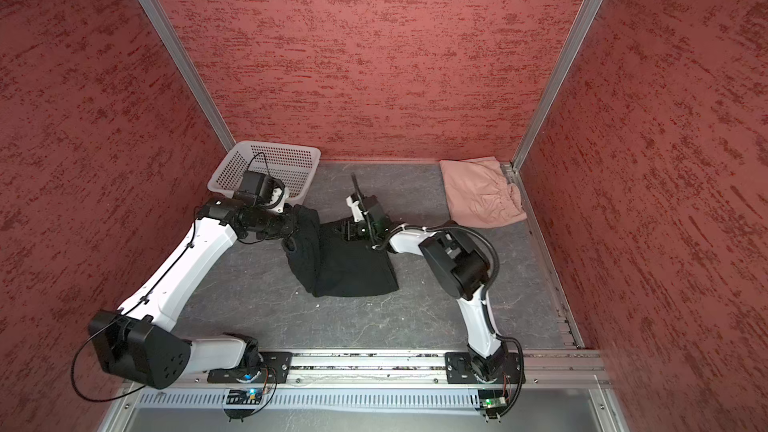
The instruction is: Fold and stack the shorts
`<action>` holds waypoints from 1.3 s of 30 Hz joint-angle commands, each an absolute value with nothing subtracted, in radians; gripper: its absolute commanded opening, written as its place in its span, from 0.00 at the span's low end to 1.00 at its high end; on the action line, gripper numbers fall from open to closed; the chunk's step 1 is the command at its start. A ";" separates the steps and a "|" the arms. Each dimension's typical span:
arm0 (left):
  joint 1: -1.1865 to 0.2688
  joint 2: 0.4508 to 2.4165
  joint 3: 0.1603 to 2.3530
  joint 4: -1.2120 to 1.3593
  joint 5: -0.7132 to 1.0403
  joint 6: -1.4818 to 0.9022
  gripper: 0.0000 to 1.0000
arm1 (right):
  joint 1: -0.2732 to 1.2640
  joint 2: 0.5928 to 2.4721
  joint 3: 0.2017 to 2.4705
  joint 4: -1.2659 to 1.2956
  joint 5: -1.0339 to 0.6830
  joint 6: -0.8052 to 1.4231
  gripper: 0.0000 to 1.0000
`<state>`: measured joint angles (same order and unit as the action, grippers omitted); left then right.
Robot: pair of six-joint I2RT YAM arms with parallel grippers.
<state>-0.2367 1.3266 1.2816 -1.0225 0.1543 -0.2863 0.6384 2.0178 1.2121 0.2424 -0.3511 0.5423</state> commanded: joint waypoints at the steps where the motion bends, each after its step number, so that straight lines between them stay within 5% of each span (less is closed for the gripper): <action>1: -0.271 1.336 1.273 -0.917 0.159 -0.359 0.22 | 0.571 1.897 1.086 0.226 -0.230 0.520 0.59; 5: -0.318 1.396 1.308 -0.926 0.172 -0.390 0.22 | 0.521 1.828 0.954 0.190 -0.191 0.536 0.59; 14: -0.443 1.531 1.392 -0.961 0.158 -0.413 0.22 | 0.508 1.926 0.870 0.340 -0.285 0.607 0.30; 22: -0.563 1.687 1.545 -0.999 0.167 -0.440 0.23 | 0.510 1.978 0.894 0.348 -0.306 0.616 0.30; 28: -0.644 1.808 1.611 -0.981 0.203 -0.449 0.52 | 0.509 2.017 0.934 0.370 -0.321 0.642 0.37; 31: -0.672 1.838 1.661 -0.973 0.232 -0.447 1.00 | 0.508 2.031 0.948 0.364 -0.323 0.652 0.43; 39: -0.647 1.735 1.724 -1.045 0.142 -0.405 0.99 | 0.402 1.771 0.870 0.137 -0.206 0.544 0.52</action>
